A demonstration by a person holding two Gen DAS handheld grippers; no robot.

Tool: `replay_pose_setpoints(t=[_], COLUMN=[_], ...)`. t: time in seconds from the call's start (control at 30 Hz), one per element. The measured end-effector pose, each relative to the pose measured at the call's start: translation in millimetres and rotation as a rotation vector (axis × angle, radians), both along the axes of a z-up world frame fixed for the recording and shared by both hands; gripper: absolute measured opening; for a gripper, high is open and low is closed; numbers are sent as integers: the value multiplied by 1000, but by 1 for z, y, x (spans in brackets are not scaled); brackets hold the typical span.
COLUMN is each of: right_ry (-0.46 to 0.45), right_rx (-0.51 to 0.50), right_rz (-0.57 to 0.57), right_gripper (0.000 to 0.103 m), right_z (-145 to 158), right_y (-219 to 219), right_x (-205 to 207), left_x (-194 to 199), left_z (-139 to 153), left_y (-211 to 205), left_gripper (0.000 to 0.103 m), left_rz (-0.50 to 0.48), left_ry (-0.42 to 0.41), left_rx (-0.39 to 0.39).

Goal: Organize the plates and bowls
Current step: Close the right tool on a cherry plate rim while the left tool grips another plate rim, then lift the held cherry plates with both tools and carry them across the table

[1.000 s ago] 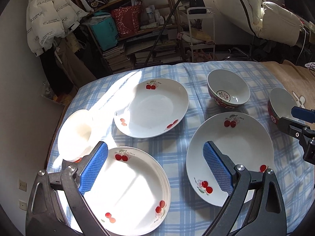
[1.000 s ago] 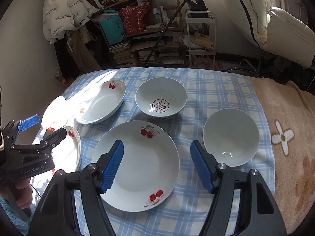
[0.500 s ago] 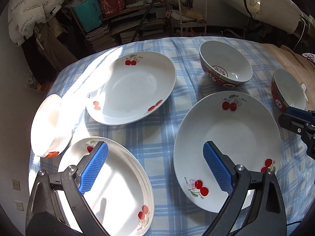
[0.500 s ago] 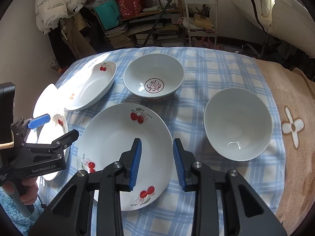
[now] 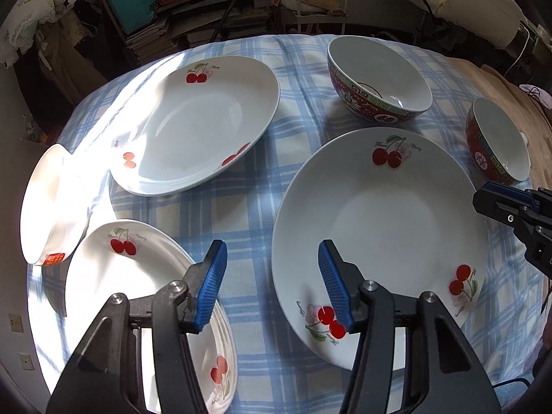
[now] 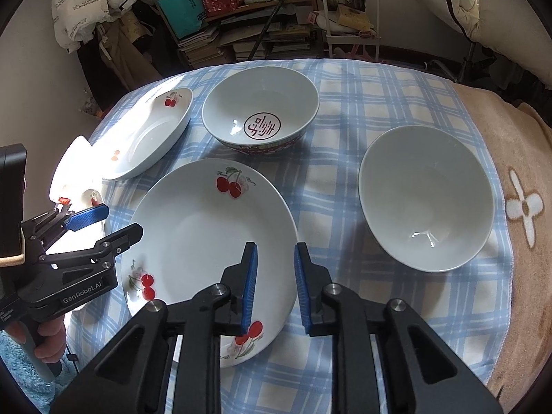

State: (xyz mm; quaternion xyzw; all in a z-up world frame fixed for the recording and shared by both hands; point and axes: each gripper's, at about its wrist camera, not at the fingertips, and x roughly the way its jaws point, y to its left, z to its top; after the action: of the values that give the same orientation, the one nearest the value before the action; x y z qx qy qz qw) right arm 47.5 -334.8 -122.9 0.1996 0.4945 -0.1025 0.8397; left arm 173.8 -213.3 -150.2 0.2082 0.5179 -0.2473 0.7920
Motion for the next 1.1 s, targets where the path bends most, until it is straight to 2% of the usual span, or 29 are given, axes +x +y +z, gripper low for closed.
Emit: replay_pose_setpoints(t=[0.1,0.3,0.4,0.73,0.87,1.1], right_ry=[10,20,23,42,51,49], right_rx=[2,8,23,50,42,53], right_rz=[-1,-12,-24,-28,-32,-44], right_gripper=[23,20,19,16,12,7], right_z=[-3,-7,-9,-19,-20,-22], right_y=[0,-3,-6,-9,-8,-11], right_x=[1,1,0,1,3,3], left_x=[1,3,3,4,6,3], left_z=[-6,-14,-16,-20,-23,-23], left_y=[2,5,8,7,6,6], left_gripper=[47,30,25,24,22,21], left_rz=[13,28,36,29,23,26], left_ry=[13,47,74,92,116,88], left_rx=[5,3,-21,-26,-36,-45])
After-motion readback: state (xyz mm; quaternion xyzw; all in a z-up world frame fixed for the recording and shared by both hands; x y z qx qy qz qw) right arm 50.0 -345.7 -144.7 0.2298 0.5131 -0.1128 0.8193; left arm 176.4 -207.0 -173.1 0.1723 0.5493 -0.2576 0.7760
